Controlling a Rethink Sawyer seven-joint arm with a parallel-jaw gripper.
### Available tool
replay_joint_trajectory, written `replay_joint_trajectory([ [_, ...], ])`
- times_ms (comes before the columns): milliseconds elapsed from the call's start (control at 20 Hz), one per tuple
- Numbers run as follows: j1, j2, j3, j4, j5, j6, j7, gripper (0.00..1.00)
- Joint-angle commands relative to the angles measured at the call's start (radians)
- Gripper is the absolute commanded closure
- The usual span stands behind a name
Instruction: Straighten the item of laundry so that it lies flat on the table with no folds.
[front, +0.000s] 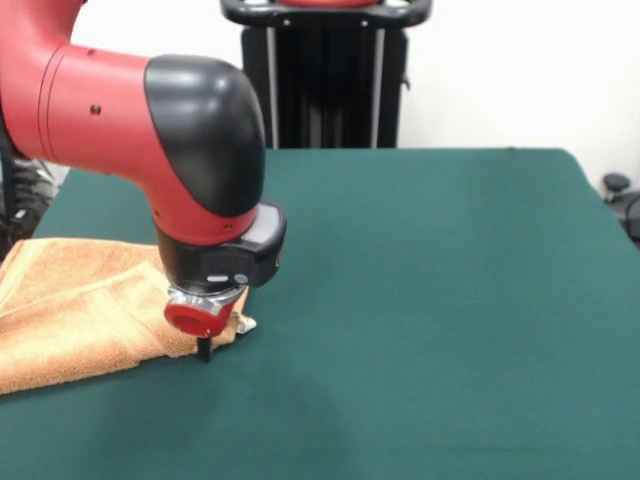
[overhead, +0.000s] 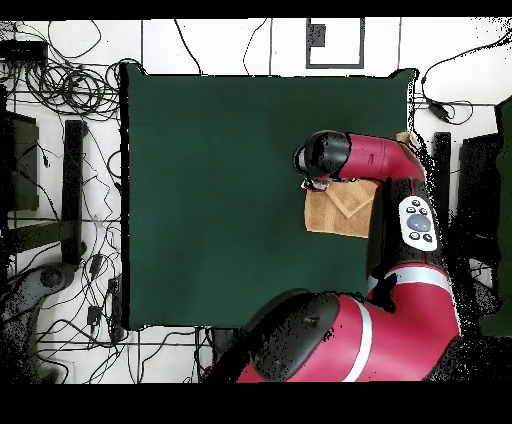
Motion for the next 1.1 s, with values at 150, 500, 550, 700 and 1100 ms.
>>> replay_joint_trajectory([
  [150,-0.006,0.087,0.178,0.070,0.037,0.159,-0.411,0.00],
  [500,0.078,0.088,0.074,-0.024,-0.143,0.126,-0.401,0.00],
  [550,0.097,0.086,0.055,-0.038,-0.183,0.107,-0.400,0.00],
  [700,0.127,0.086,0.027,-0.068,-0.258,0.105,-0.380,1.00],
  [1100,0.227,0.092,-0.064,-0.153,-0.399,0.153,-0.298,1.00],
])
